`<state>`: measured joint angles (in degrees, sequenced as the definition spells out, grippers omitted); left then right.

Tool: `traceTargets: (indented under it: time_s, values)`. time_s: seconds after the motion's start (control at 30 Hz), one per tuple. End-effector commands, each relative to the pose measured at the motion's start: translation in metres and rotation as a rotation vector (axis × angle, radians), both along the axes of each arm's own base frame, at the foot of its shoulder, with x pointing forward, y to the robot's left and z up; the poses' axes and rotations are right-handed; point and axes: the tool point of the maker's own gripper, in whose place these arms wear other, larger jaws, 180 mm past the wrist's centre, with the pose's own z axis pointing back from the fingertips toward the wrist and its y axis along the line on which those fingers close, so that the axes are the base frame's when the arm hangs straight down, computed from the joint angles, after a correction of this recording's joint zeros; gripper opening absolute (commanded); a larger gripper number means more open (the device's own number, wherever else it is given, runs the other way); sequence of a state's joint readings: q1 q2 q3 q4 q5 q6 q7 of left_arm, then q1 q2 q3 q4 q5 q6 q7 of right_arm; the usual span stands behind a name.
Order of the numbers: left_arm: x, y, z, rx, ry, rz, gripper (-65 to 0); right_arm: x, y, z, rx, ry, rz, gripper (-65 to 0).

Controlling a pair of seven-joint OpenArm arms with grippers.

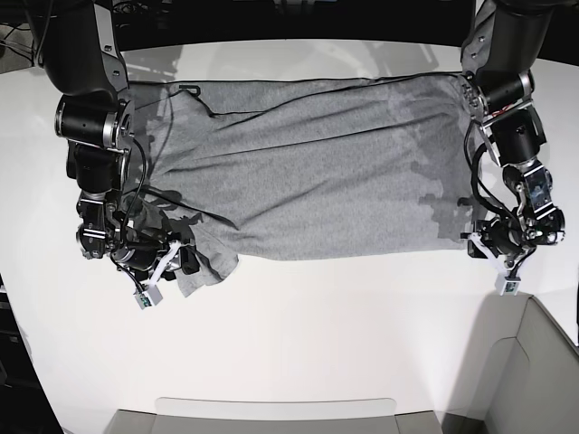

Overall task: Fold the T-shirt properly
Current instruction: 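Move the left gripper to the opposite hem corner and grasp it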

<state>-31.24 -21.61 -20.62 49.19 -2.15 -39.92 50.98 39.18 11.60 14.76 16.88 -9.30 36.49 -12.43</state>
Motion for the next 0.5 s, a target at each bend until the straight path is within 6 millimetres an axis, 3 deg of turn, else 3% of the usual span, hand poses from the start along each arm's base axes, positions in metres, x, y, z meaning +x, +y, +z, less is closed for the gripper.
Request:
traceTargets:
  time_s: [0.0,0.13,0.47]
  values:
    - [0.007,0.005,0.011,0.006,-0.033,0.003,-38.7,-0.024,-0.016,-0.024,-0.122,0.132,0.047,-35.9]
    - [-0.008,0.006,-0.005,0.003,0.0,0.008,-38.7,-0.024,-0.015,-0.025,-0.121,0.132,0.048,-35.9]
    - [-0.009,0.01,-0.004,0.012,0.002,0.011,-38.8,-0.024,-0.015,-0.025,-0.121,0.132,0.048,-35.9]
